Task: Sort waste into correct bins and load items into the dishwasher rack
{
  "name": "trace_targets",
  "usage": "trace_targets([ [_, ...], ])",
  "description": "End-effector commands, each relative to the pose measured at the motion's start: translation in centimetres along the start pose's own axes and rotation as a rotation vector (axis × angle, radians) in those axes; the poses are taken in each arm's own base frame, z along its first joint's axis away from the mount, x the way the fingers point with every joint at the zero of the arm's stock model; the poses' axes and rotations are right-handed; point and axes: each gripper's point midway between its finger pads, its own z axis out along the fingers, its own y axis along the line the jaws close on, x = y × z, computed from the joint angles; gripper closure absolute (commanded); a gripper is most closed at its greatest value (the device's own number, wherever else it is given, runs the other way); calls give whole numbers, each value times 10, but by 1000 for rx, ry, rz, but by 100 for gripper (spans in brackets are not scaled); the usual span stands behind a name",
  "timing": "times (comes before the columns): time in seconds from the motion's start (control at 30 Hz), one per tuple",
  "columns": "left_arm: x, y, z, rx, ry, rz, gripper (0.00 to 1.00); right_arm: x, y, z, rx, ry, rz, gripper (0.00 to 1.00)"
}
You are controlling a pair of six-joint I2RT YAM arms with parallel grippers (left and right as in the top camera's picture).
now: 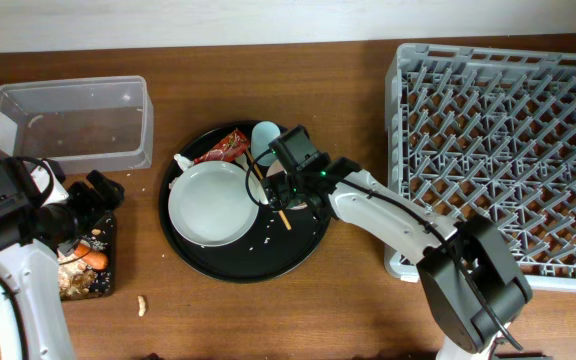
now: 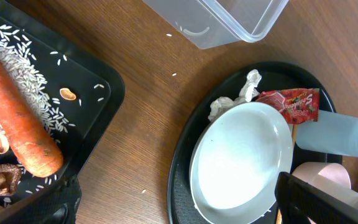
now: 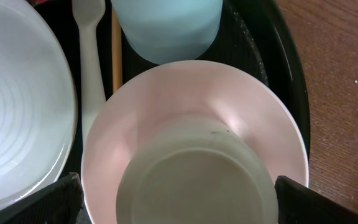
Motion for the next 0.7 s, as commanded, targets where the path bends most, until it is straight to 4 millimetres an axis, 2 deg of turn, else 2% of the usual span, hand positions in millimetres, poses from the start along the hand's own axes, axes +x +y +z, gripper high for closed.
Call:
trace_targets([
  [0.0, -6, -3, -4, 10, -18, 21, 1, -6, 1, 3, 11, -16, -3, 1],
  [0.03, -6, -3, -4, 10, -18, 21, 1, -6, 1, 3, 10, -17, -4, 0],
  [0.13, -6, -3, -4, 10, -18, 21, 1, -7, 1, 3, 10, -21, -2, 17],
  [0.37, -6, -3, -4, 10, -18, 21, 1, -9, 1, 1, 9, -25, -1, 25],
  [0.43, -6, -3, -4, 10, -18, 21, 1, -11, 2, -2, 7, -34, -1, 33],
  [0.67, -6, -3, -4, 10, -18, 21, 1, -25, 1, -29, 2, -89, 6, 33],
])
